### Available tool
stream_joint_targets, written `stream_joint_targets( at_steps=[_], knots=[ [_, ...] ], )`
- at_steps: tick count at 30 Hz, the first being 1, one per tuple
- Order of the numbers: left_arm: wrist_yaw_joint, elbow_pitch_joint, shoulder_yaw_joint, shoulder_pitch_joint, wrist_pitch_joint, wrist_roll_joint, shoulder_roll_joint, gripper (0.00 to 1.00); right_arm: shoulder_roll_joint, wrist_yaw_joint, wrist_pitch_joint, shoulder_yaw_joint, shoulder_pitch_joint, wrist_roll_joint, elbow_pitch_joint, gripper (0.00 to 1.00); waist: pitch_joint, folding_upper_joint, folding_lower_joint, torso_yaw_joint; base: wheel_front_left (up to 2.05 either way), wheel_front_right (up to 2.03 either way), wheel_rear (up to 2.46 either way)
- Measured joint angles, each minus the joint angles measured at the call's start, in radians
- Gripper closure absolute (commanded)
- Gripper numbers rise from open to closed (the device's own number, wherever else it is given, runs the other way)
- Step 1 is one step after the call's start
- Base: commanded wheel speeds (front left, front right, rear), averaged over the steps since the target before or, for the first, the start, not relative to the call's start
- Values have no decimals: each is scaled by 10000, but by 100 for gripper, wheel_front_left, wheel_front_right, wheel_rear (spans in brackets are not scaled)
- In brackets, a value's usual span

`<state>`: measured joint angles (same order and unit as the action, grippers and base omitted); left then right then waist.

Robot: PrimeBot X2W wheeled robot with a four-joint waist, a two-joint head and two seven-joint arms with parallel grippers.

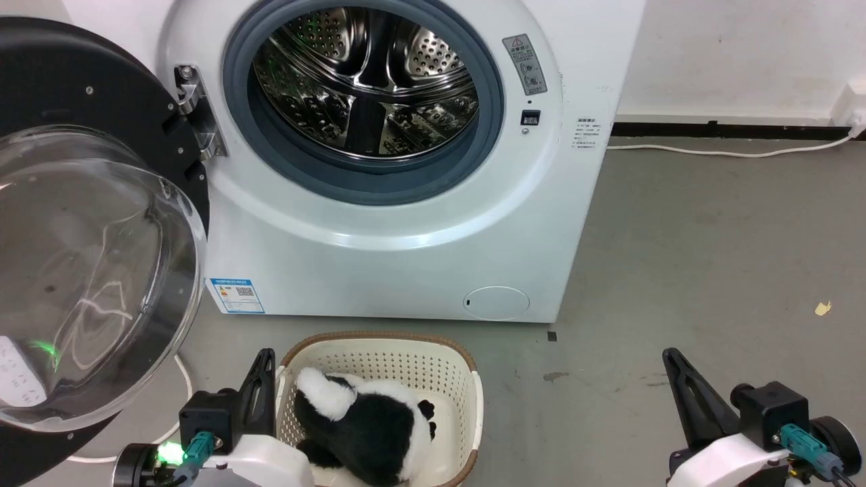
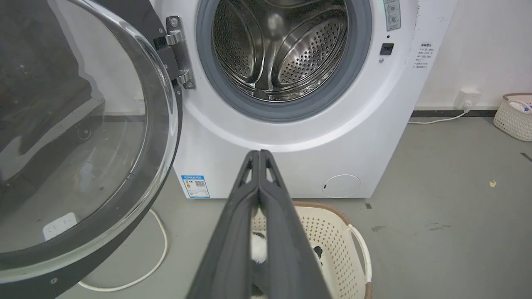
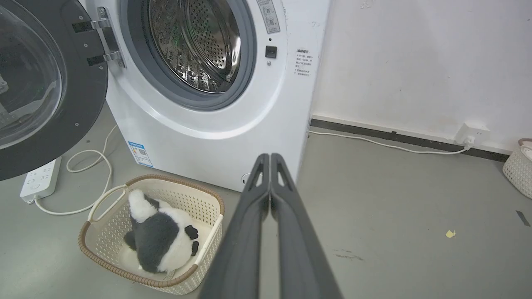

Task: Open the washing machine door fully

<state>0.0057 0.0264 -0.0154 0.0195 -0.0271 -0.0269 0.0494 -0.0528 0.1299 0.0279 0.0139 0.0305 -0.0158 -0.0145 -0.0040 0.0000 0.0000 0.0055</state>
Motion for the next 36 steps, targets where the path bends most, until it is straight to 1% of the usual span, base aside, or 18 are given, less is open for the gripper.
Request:
stream_joint_targets(
  at_steps=[14,36],
  knots=[
    [-15,-215,113,-40,268,171,0,100,0,0,-274,-127,-182,82,98,100,40,0,0,-56,0,0,0],
    [-15,-222,159,-42,268,180,0,100,0,0,-274,-150,-183,82,102,100,40,0,0,-56,0,0,0]
  ],
)
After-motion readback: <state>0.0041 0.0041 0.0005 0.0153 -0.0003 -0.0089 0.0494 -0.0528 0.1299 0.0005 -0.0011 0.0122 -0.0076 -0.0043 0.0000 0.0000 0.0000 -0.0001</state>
